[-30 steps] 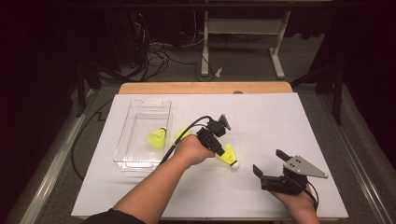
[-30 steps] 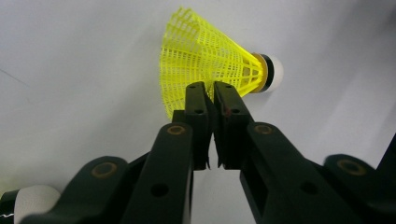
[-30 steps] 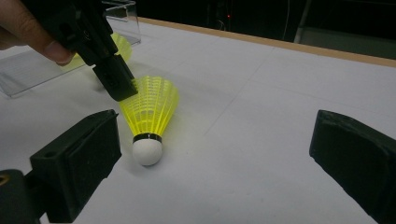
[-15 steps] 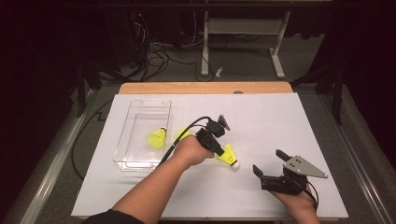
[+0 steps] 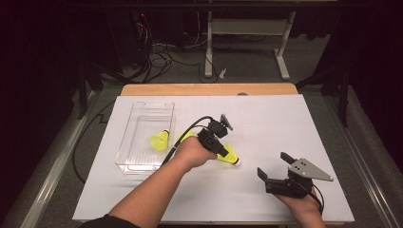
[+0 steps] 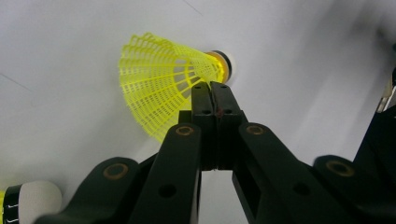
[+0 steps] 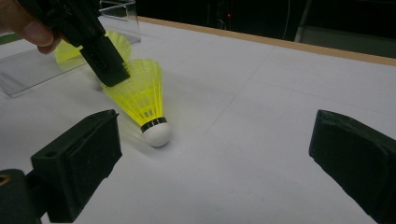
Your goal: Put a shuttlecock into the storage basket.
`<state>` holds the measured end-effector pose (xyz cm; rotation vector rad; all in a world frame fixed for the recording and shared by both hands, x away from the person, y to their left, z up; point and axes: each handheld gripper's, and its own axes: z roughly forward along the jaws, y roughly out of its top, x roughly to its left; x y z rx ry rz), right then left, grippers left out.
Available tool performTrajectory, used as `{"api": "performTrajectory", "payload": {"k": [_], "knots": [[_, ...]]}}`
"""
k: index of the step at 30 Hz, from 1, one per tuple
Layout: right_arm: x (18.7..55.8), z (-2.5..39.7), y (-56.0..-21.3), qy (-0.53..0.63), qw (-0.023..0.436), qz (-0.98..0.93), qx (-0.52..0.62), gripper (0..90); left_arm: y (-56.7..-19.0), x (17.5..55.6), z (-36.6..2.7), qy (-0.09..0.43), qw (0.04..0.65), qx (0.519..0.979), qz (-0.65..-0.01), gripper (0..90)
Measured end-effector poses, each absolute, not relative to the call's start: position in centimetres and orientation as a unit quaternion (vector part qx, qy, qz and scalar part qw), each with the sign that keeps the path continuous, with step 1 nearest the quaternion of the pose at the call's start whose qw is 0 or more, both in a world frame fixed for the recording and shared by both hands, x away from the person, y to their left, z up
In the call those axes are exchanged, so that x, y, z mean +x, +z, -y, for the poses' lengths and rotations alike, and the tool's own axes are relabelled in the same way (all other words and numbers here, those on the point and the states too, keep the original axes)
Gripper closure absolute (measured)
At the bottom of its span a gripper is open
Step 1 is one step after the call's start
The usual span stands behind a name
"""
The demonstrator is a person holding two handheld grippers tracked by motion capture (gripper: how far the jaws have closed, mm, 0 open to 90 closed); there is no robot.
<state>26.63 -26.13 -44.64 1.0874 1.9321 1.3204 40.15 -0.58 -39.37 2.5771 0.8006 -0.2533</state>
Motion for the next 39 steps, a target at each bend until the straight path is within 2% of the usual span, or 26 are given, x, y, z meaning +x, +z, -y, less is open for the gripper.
{"api": "performTrajectory", "payload": {"k": [16,39], "knots": [[26.6,26.0,-44.6,0.490,0.277,-0.721,0.403,2.9,-37.2,39.3,-0.9,-0.066,0.223,0.928,-0.290,90.0],[26.6,25.9,-44.6,0.490,0.276,-0.722,0.402,3.0,-33.6,38.8,-5.7,-0.016,0.223,0.918,-0.328,90.0]]}}
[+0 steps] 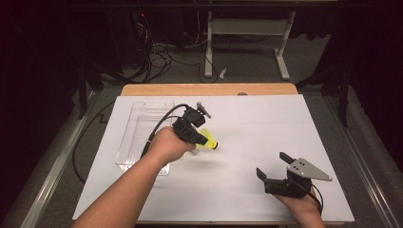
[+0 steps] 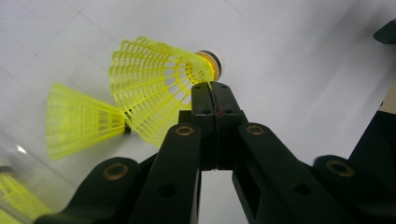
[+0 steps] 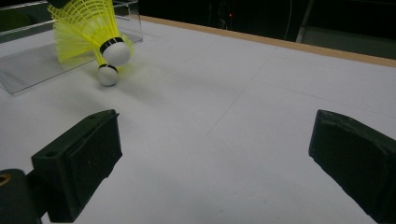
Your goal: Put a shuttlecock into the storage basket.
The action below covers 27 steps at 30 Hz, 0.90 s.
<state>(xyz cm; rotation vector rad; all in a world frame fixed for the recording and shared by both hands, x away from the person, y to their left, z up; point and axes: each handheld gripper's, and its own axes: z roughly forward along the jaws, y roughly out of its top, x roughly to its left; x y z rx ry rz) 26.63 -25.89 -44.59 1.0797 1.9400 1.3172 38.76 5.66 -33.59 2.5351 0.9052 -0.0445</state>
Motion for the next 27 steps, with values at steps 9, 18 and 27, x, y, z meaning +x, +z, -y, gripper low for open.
{"api": "performTrajectory", "payload": {"k": [9,18,27], "knots": [[26.6,25.8,-44.6,0.490,0.275,-0.723,0.402,3.0,-32.8,38.7,-7.6,-0.001,0.222,0.912,-0.344,90.0],[26.6,25.8,-44.6,0.490,0.275,-0.723,0.402,3.0,-31.8,38.7,-10.2,0.012,0.225,0.904,-0.364,90.0],[26.7,25.8,-44.7,0.490,0.273,-0.725,0.399,3.0,-30.9,38.7,-13.5,0.025,0.229,0.892,-0.388,90.0]]}}
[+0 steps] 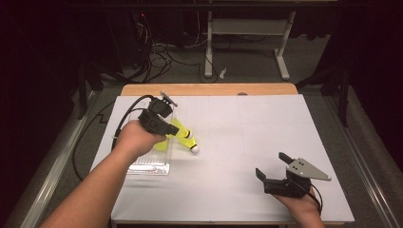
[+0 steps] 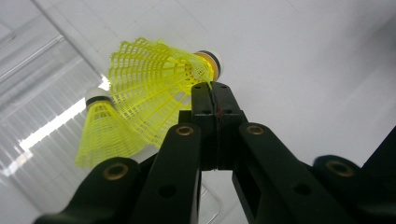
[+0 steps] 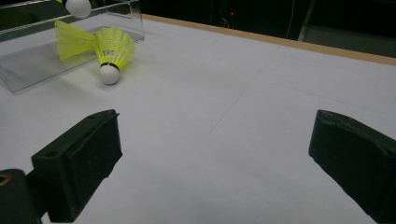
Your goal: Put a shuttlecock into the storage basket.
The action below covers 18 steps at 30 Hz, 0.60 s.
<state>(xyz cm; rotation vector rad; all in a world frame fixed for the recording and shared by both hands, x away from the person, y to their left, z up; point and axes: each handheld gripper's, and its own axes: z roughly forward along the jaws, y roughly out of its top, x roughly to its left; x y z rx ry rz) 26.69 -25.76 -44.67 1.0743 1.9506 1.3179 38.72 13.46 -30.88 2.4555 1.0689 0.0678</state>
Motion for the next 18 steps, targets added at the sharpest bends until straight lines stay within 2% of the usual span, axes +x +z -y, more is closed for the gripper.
{"api": "performTrajectory", "payload": {"k": [18], "knots": [[26.7,25.6,-44.7,0.488,0.274,-0.726,0.400,3.1,-30.4,38.1,-18.5,0.050,0.218,0.875,-0.430,90.0]]}}
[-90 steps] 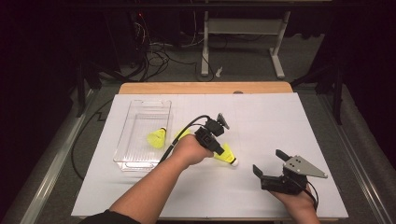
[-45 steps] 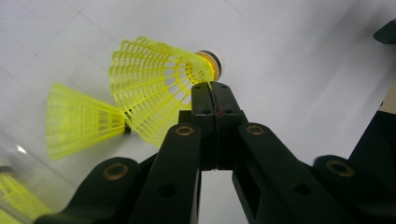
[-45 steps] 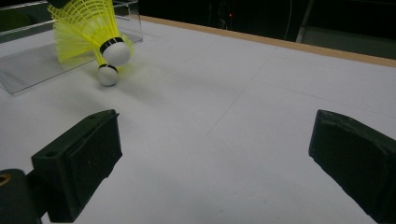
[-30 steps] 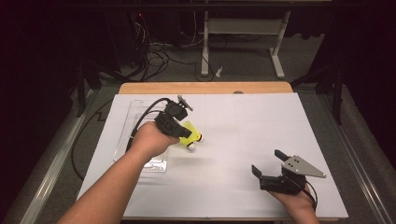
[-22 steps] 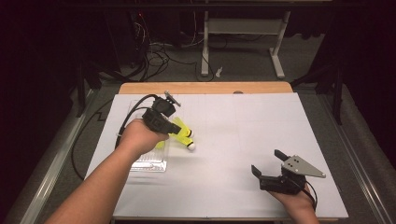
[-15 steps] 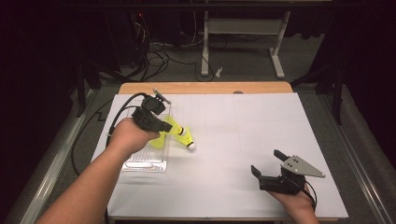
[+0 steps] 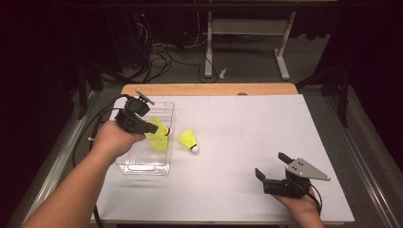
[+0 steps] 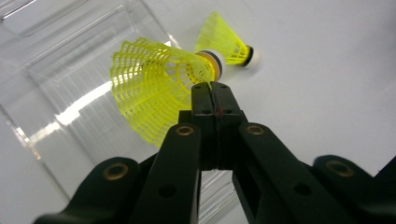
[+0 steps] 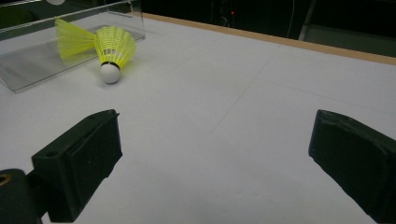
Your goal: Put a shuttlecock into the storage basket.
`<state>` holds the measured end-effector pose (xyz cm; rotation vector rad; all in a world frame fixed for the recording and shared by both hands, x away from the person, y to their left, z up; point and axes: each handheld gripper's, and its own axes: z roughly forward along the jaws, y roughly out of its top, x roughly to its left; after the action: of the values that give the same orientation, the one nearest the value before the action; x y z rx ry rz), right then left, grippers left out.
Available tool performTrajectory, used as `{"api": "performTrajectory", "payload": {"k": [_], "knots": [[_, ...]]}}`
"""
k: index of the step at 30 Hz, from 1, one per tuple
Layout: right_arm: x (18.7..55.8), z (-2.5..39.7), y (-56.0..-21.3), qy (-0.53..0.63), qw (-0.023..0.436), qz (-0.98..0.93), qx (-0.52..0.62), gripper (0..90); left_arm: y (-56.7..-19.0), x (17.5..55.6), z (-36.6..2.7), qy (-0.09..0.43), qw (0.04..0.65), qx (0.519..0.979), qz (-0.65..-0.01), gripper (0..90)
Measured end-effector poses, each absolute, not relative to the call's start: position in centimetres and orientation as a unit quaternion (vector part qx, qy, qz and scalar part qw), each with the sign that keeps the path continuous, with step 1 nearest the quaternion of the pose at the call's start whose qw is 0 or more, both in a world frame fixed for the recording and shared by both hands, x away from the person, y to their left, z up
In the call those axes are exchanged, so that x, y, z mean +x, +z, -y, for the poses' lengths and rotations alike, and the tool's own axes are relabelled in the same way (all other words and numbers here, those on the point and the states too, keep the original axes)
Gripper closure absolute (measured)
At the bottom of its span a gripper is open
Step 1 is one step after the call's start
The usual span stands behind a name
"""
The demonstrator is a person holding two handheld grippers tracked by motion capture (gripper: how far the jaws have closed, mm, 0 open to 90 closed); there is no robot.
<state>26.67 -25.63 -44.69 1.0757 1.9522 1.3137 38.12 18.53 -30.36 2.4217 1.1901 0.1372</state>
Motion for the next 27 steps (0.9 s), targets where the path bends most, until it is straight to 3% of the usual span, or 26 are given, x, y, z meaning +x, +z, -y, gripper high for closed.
{"api": "performTrajectory", "payload": {"k": [15,27], "knots": [[26.7,25.5,-44.7,0.487,0.273,-0.727,0.400,3.1,-31.4,38.6,-22.8,0.066,0.207,0.853,-0.475,90.0],[26.7,25.6,-44.7,0.487,0.273,-0.726,0.401,3.3,-32.9,39.6,-23.0,0.070,0.203,0.849,-0.483,90.0]]}}
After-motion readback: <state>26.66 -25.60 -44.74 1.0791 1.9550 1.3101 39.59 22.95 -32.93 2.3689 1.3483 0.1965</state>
